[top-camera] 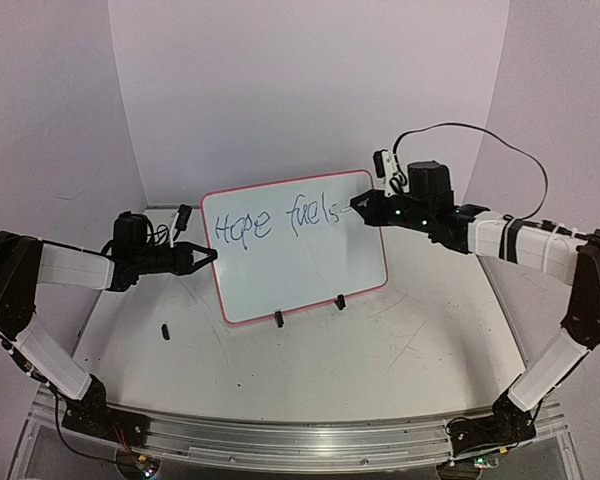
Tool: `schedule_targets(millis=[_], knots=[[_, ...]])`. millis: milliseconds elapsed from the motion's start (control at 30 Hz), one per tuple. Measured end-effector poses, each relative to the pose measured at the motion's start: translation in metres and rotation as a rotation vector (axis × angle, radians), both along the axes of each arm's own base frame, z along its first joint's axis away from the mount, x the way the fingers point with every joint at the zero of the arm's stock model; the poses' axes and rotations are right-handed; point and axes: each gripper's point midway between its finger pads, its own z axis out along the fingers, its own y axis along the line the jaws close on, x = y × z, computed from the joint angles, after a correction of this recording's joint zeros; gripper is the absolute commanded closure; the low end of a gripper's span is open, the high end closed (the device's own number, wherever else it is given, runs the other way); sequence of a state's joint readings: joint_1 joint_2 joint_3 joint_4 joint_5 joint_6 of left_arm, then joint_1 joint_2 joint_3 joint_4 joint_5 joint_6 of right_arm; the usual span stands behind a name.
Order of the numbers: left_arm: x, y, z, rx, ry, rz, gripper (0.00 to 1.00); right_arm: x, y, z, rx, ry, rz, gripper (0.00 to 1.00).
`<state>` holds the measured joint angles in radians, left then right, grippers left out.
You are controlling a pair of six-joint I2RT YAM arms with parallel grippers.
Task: Write a sentence on the whiteboard
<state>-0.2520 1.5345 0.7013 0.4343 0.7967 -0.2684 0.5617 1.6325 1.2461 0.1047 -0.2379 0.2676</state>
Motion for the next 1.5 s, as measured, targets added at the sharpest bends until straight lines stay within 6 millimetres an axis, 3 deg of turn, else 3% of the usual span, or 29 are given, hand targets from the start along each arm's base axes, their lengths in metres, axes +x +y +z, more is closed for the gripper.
schedule_targets(millis=[167, 233, 333, 533, 733, 933, 1100, 1500], knots=[[0.001, 0.000, 0.000, 0.002, -0.001, 0.005, 1.00, -0.025, -0.014, 0.055, 0.057, -0.113, 0.017, 1.00], [0.001, 0.000, 0.000, 0.006, 0.000, 0.010, 1.00, -0.030, -0.009, 0.061, 0.068, -0.132, 0.042, 1.00], [0.001, 0.001, 0.000, 0.009, 0.001, 0.016, 1.00, -0.042, 0.009, 0.048, 0.048, -0.113, 0.091, 1.00], [0.001, 0.000, 0.000, 0.016, 0.002, 0.026, 1.00, -0.088, 0.080, 0.003, -0.007, -0.033, 0.269, 1.00], [0.002, -0.001, 0.001, 0.014, 0.010, 0.033, 1.00, -0.113, 0.135, -0.022, -0.041, 0.010, 0.377, 1.00], [0.003, -0.001, 0.001, 0.018, 0.011, 0.046, 1.00, -0.116, 0.178, -0.023, -0.033, 0.002, 0.430, 1.00], [0.004, -0.001, 0.002, 0.020, 0.007, 0.051, 1.00, -0.110, 0.194, -0.024, -0.038, 0.005, 0.435, 1.00], [0.004, -0.001, 0.002, 0.021, 0.006, 0.052, 1.00, -0.083, 0.198, -0.048, -0.134, 0.005, 0.344, 1.00]])
